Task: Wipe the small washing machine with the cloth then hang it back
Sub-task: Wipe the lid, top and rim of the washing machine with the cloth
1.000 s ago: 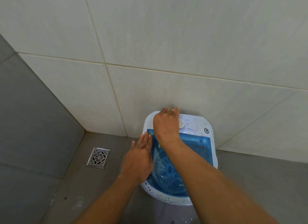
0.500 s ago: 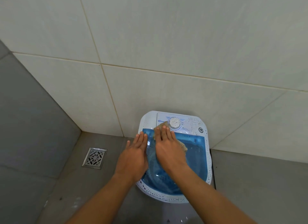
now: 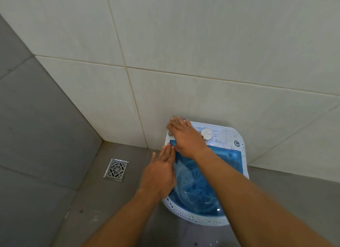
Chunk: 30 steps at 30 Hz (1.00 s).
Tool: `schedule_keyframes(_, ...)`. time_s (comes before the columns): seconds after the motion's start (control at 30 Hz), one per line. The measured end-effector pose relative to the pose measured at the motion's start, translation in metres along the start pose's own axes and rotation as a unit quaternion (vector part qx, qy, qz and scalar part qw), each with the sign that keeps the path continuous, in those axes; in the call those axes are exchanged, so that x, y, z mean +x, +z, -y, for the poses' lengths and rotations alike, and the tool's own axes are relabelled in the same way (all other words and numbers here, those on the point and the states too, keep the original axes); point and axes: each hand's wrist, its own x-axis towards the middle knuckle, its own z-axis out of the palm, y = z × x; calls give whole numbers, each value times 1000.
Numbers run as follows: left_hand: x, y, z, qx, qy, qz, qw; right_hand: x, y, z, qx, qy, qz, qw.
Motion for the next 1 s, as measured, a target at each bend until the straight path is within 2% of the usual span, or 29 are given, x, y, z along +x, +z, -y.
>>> schedule_keyframes(0.17,1,-4,0,7,1,20,1000,-10,-9,-15,8,-77,42,996)
schedule_keyframes(0.3,-2,-9,-1,19,11,42,999,-13,-6,-18,20,-28,12,999)
schedule_keyframes(0.43,-11,-10,-5,30,7,29,999,-3,-6,-12,-20,0,12,1000)
schedule_keyframes(0.57,-20,-6,-6,31,1,5,1000,3,-6,-7,-4,21,9,1000)
schedule_keyframes(0.87,-29,-1,-8,27,-4,-20,999,-11,0,1,10,-100,69,992)
schedule_keyframes(1.0,-31,-2,-8,19,-2,-19,1000,-15,-4,-6,11,-95,78,992)
